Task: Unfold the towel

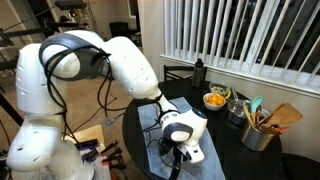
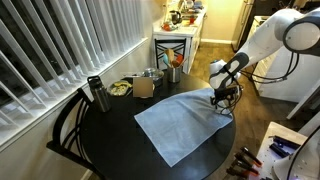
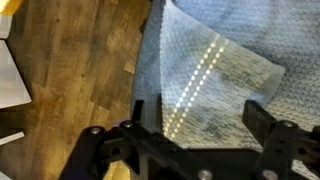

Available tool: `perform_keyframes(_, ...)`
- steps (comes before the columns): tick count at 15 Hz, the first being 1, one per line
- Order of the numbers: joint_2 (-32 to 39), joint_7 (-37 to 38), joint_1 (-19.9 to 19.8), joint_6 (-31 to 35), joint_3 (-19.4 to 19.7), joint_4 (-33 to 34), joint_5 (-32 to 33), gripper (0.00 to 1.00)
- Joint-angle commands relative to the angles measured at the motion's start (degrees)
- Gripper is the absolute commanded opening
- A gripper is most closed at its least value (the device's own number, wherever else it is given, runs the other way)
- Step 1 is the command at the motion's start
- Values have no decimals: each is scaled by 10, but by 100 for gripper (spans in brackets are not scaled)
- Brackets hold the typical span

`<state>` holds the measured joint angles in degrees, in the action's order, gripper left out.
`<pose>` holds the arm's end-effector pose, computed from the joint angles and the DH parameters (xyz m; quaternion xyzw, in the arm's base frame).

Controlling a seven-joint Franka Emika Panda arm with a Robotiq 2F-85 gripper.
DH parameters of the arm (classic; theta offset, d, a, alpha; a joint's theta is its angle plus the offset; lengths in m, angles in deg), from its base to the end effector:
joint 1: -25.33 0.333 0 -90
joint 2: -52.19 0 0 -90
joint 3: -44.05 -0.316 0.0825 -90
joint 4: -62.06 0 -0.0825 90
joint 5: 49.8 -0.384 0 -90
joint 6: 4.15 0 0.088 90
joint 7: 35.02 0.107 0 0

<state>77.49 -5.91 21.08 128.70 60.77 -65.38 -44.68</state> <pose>0.4715 -0.1911 0.1592 0.9053 -0.3807 -0.1583 0.1016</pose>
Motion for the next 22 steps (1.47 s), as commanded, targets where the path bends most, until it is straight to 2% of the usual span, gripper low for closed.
perform_keyframes(1,-49,-13,1,-8,6,-45,20,100)
perform_keyframes(4,-59,-12,0,-14,6,-55,27,100)
perform_keyframes(12,-67,-58,-9,51,-19,-79,7,100)
perform_keyframes(22,-62,-101,-18,86,-41,-88,-25,100)
